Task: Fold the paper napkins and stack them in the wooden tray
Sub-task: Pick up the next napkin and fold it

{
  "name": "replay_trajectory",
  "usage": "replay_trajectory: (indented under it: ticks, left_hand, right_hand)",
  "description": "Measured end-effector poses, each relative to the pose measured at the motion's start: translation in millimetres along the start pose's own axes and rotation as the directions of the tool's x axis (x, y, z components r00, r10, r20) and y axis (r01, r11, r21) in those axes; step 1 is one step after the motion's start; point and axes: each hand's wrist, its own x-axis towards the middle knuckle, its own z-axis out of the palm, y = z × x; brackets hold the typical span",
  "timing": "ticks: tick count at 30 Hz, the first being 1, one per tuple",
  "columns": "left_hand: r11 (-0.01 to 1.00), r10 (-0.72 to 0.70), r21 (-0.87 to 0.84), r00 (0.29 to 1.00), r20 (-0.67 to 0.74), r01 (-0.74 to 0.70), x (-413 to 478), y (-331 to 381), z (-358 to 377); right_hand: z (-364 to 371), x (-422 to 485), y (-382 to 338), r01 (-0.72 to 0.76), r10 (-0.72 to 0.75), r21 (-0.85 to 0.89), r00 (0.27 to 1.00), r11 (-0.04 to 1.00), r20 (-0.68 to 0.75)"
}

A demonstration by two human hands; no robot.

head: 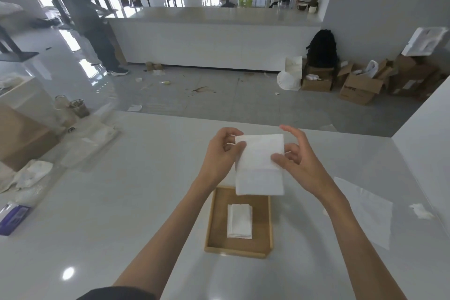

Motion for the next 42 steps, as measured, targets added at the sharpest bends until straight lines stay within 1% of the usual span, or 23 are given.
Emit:
replay_trajectory:
  ticks: [2, 4, 7, 10, 13, 15, 17, 20, 23, 25, 27, 29, 32, 34, 36, 39, 40, 41, 42]
  left_hand:
    - [0.997, -0.058, -0.052, 0.998, -0.003, 0.058, -1, 1, -1]
    - [0.984, -0.103, -0.135, 0.992, 0.071, 0.112, -2, 0, -4]
    - [0.982, -0.097, -0.136, 0.967, 0.234, 0.131, -9, -5, -7]
    - [0.983, -0.072, -0.137, 0.948, 0.31, 0.119, -15, -10, -10]
    - [0.993, -0.039, -0.098, 0.95, 0.309, 0.073, -15, -11, -12]
    - [0.998, -0.045, -0.038, 0.957, 0.288, 0.058, -13, -9, -12]
    - [0.999, -0.046, 0.018, 0.963, 0.264, 0.043, -11, -7, -10]
    - [0.988, 0.023, 0.144, 0.975, 0.219, -0.056, -9, -10, -6]
    - [0.942, 0.137, 0.279, 0.971, 0.194, -0.189, -9, -14, -1]
    - [0.903, 0.196, 0.342, 0.958, 0.207, -0.259, -9, -16, 1]
    - [0.868, 0.206, 0.403, 0.95, 0.234, -0.288, -10, -18, 1]
    - [0.837, 0.202, 0.451, 0.942, 0.268, -0.309, -9, -20, 1]
    - [0.792, 0.252, 0.484, 0.921, 0.297, -0.372, -7, -23, 0]
    - [0.75, 0.294, 0.517, 0.908, 0.298, -0.412, -7, -24, 1]
    - [0.682, 0.346, 0.572, 0.891, 0.295, -0.455, -8, -26, 1]
    - [0.562, 0.443, 0.659, 0.855, 0.27, -0.5, -9, -30, 1]
    - [0.544, 0.464, 0.68, 0.851, 0.244, -0.492, -10, -31, 1]
    - [0.538, 0.482, 0.693, 0.85, 0.215, -0.48, -11, -32, 1]
    - [0.537, 0.499, 0.697, 0.845, 0.191, -0.475, -13, -32, 0]
  right_hand:
    - [4, -2, 4, 0.015, -0.016, 0.039, 1.0, 0.999, 0.015]
    - [7, -2, 6, 0.055, -0.052, 0.052, 0.997, 0.997, -0.05]
    - [8, 1, 10, 0.08, -0.074, 0.047, 0.989, 0.996, -0.131]
    - [5, 1, 10, 0.04, -0.028, 0.071, 0.986, 0.997, -0.163]
    - [1, 0, 8, 0.006, 0.003, 0.1, 0.995, 0.995, -0.098]
    - [1, -1, 8, -0.006, 0.008, 0.061, 0.999, 0.998, -0.036]
    - [4, -2, 8, 0.008, -0.009, -0.026, 1.0, 1.0, -0.02]
    - [8, -1, 13, 0.118, -0.132, -0.188, 0.989, 0.975, -0.066]
    - [9, -1, 14, 0.175, -0.213, -0.295, 0.972, 0.939, -0.101]
    - [10, -2, 13, 0.183, -0.234, -0.322, 0.964, 0.929, -0.128]
    - [10, -2, 14, 0.171, -0.224, -0.32, 0.965, 0.932, -0.137]
    - [10, -2, 14, 0.158, -0.204, -0.328, 0.973, 0.931, -0.111]
    - [11, -2, 20, 0.141, -0.195, -0.431, 0.977, 0.891, -0.084]
    - [13, -1, 24, 0.159, -0.241, -0.512, 0.966, 0.844, -0.096]
    - [15, 1, 27, 0.184, -0.294, -0.564, 0.95, 0.805, -0.109]
    - [16, 2, 28, 0.233, -0.419, -0.615, 0.891, 0.753, -0.174]
    - [16, 1, 29, 0.233, -0.433, -0.6, 0.876, 0.765, -0.212]
    - [17, -1, 28, 0.225, -0.408, -0.541, 0.879, 0.811, -0.245]
    - [17, -2, 26, 0.203, -0.328, -0.413, 0.909, 0.888, -0.258]
